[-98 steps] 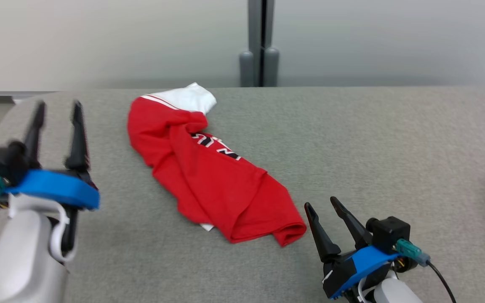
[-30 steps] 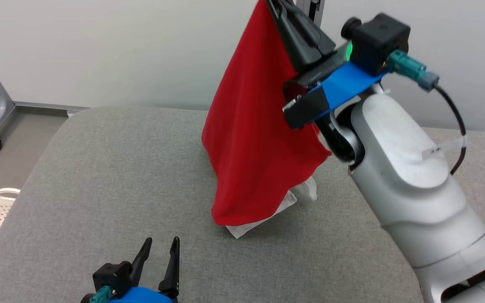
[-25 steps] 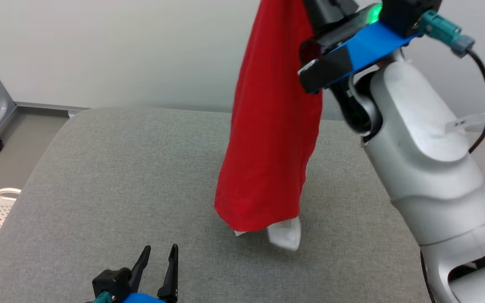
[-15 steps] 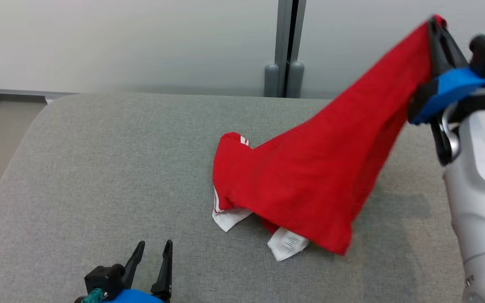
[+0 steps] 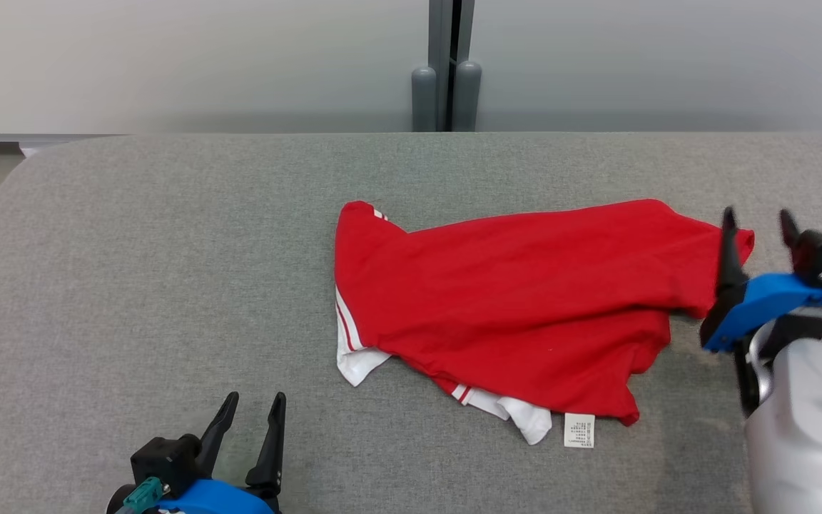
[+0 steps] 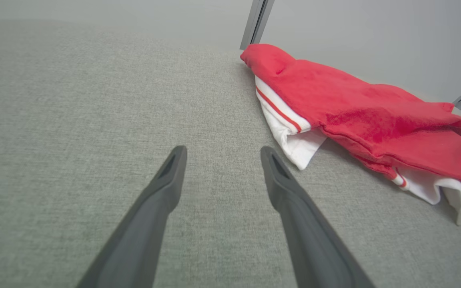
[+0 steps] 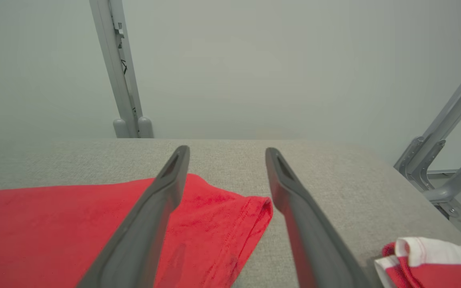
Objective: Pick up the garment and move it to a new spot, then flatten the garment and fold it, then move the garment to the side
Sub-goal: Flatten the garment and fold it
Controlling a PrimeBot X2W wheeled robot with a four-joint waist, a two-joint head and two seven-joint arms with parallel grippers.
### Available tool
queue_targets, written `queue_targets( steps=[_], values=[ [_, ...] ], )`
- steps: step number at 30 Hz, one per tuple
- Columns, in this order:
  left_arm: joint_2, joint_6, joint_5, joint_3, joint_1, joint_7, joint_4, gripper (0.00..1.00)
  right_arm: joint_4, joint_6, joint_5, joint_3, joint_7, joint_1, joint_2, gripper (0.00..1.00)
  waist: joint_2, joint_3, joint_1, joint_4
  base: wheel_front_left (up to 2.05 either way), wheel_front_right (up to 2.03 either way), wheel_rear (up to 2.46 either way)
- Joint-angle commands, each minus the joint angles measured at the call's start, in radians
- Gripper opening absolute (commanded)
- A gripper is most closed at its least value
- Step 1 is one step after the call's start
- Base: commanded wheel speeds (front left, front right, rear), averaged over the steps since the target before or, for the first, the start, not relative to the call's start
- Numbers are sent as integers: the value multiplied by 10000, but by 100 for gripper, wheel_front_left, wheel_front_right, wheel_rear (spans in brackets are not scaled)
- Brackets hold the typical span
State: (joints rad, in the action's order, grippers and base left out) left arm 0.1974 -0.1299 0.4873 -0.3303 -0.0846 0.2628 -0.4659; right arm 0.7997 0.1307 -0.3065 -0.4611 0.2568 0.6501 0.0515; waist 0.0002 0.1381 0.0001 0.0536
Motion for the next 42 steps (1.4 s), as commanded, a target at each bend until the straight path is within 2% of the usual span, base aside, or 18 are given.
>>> queue_targets(
  steps=[1,8,11,15,21,26,34,35,36,41,42],
  values=[
    [63,-15,44,-8,-66,24,68,100,247,1,559,489,79,-504,7,100,-2,2,-1,-96,0,0,0],
    [53,-15,83,-76,-5,24,139,100,-652,2,3269,3052,90,-2706,1,100,-2,-5,-1,-352,0,0,0],
    [75,-15,89,-74,61,24,149,100,-1208,1,3870,4023,94,-3706,27,100,-2,-23,-1,-403,0,0,0],
    [97,-15,77,-39,104,24,139,100,-1702,1,4142,4695,95,-4469,13,100,-2,-32,-1,-429,0,0,0],
    [73,-15,42,-40,137,24,125,100,-2488,1,4190,5184,96,-5355,12,100,-2,-80,-1,-385,0,0,0],
    [30,-15,30,-111,144,24,95,100,-2475,1,3857,5356,96,-5606,13,100,-2,-146,-1,-279,0,0,0],
    [100,-15,94,-154,158,24,55,100,-1861,1,3132,4602,92,-5313,10,100,-2,-173,-1,-91,0,0,0],
    [111,-15,101,-150,170,24,52,100,-1816,1,3103,4558,92,-5264,10,94,-2,-174,-1,-78,0,0,0],
    [121,-15,113,-149,181,24,50,100,-1788,1,3101,4519,92,-5225,13,82,-2,-175,-1,-67,0,0,0],
    [136,-15,88,-124,228,24,21,100,-1704,1,3004,4610,93,-5032,13,37,-2,-205,-1,-68,0,0,0],
    [137,-15,71,-115,221,24,17,100,-1694,1,2976,4636,93,-5010,11,0,-2,-204,-1,-79,0,0,0]
  ],
)
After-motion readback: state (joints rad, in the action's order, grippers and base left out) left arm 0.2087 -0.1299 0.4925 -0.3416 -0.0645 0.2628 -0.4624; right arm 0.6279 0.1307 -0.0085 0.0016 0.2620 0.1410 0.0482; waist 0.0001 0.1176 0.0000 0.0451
